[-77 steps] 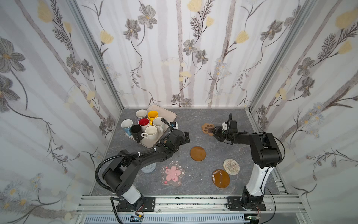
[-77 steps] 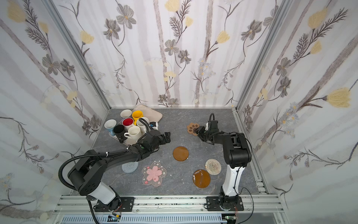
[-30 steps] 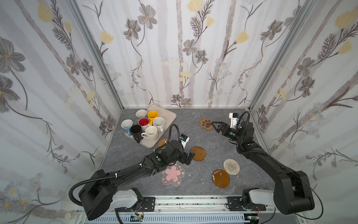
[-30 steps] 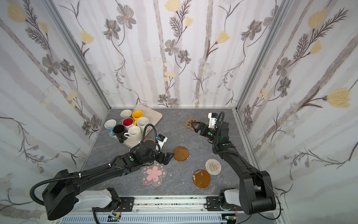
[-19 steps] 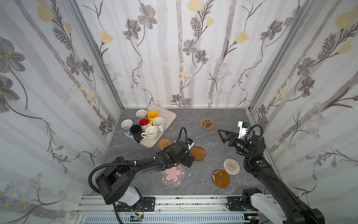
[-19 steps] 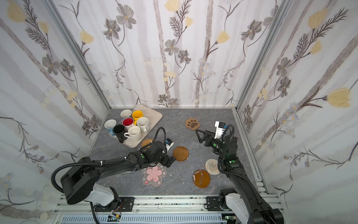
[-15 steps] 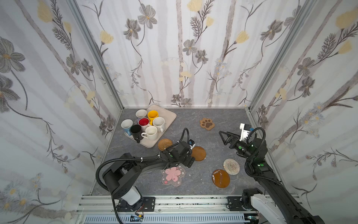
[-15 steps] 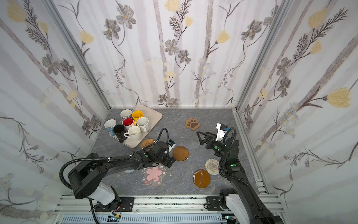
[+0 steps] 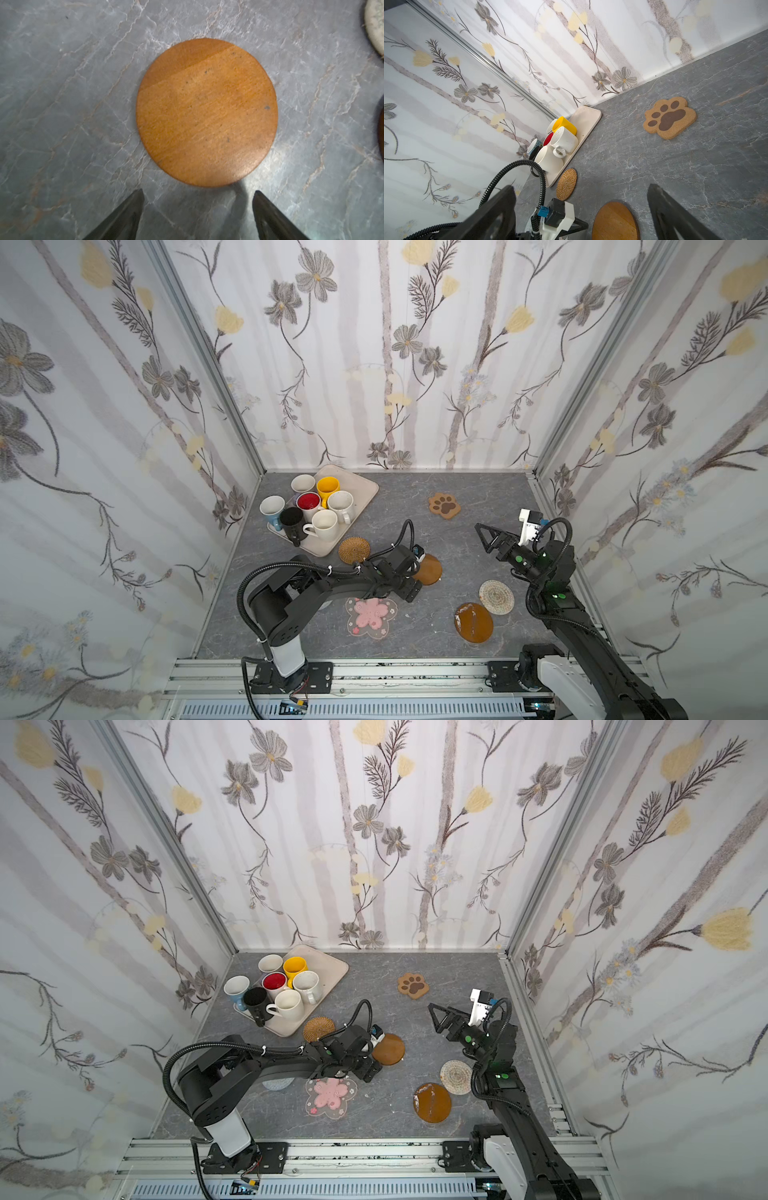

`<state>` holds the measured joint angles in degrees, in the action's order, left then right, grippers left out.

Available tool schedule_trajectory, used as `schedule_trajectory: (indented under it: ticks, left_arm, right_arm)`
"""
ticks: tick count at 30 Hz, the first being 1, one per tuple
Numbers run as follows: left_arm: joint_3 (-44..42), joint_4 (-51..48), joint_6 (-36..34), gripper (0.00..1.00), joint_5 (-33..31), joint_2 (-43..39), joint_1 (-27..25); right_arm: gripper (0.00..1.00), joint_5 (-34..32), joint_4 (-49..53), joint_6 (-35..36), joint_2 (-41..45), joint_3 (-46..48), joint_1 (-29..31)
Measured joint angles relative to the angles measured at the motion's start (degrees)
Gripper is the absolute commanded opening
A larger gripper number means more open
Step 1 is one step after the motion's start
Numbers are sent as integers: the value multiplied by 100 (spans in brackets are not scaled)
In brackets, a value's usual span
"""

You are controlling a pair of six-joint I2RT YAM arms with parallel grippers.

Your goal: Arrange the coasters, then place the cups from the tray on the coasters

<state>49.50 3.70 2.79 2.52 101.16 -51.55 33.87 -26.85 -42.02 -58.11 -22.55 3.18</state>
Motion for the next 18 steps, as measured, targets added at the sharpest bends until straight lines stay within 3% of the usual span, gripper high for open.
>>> schedule_trajectory:
  ticks: [18]
  left_arm:
    - [1676, 555, 205, 71, 144, 1530, -155]
  right_arm:
    - [100, 81, -85, -175, 278, 63, -258]
